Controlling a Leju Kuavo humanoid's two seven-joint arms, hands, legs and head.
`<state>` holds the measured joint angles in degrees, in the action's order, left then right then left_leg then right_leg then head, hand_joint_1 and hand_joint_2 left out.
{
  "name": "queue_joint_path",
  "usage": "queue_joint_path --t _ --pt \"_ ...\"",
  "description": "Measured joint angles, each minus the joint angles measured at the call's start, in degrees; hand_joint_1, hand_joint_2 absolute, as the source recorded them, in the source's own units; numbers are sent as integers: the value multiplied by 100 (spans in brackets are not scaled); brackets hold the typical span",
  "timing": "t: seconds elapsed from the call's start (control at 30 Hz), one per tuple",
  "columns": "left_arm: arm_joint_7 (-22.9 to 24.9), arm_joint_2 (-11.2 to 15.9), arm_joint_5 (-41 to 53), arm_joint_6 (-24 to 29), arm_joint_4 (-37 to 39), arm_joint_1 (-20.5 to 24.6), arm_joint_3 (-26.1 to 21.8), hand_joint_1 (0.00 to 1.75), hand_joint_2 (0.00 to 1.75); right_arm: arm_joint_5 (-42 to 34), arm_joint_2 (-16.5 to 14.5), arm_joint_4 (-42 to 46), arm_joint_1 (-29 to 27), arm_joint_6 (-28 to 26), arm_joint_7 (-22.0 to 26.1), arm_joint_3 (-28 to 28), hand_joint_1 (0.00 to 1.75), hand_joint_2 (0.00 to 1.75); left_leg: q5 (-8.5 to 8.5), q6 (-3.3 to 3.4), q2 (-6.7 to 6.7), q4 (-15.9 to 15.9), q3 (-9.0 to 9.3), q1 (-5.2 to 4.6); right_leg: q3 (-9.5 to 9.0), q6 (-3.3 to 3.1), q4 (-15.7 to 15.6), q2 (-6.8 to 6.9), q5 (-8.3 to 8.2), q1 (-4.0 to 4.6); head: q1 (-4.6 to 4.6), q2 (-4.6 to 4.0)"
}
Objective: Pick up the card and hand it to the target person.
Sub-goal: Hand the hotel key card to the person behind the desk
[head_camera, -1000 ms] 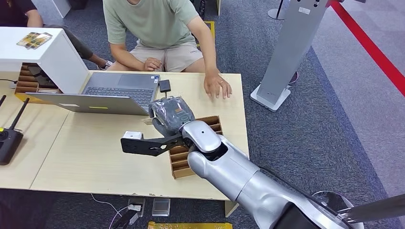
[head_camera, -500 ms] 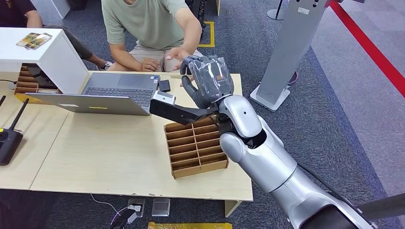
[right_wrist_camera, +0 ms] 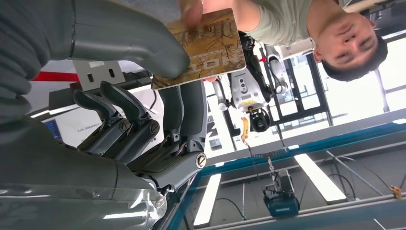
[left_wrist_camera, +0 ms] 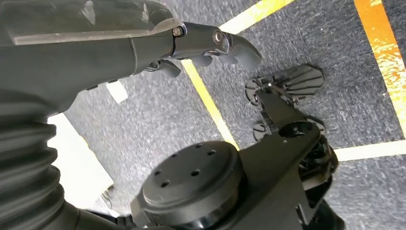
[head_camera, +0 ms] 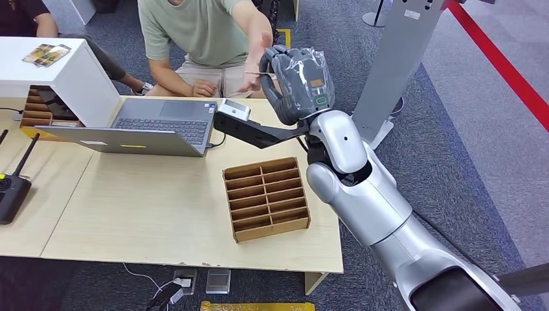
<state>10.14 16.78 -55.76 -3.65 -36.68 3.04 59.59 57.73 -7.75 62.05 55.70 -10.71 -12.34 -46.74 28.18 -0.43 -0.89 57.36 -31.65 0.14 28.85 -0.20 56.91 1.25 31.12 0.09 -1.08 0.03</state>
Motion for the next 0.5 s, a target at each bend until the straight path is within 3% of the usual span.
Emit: queue_joint_path --t 0.17,0.3,0.33,0.5 --pt "-38 -15 189 -123 205 62 81 0 175 51 -98 -371 31 -38 147 5 171 175 0 0 0 0 0 0 0 0 0 0 0 0 0 -1" --pt "-56 -25 258 -176 327 91 129 0 175 105 -180 -681 30 -59 287 2 7 175 0 0 0 0 0 0 0 0 0 1 0 0 0 -1" --pt "-57 -29 259 -178 353 93 133 0 175 107 -197 -757 30 -74 316 1 0 175 0 0 0 0 0 0 1 0 0 1 0 0 0 -1" --pt "-57 -50 249 -153 427 97 134 0 175 -235 -298 -1081 8 -42 510 -1 0 175 0 0 0 0 -1 0 1 0 0 0 0 0 0 0"
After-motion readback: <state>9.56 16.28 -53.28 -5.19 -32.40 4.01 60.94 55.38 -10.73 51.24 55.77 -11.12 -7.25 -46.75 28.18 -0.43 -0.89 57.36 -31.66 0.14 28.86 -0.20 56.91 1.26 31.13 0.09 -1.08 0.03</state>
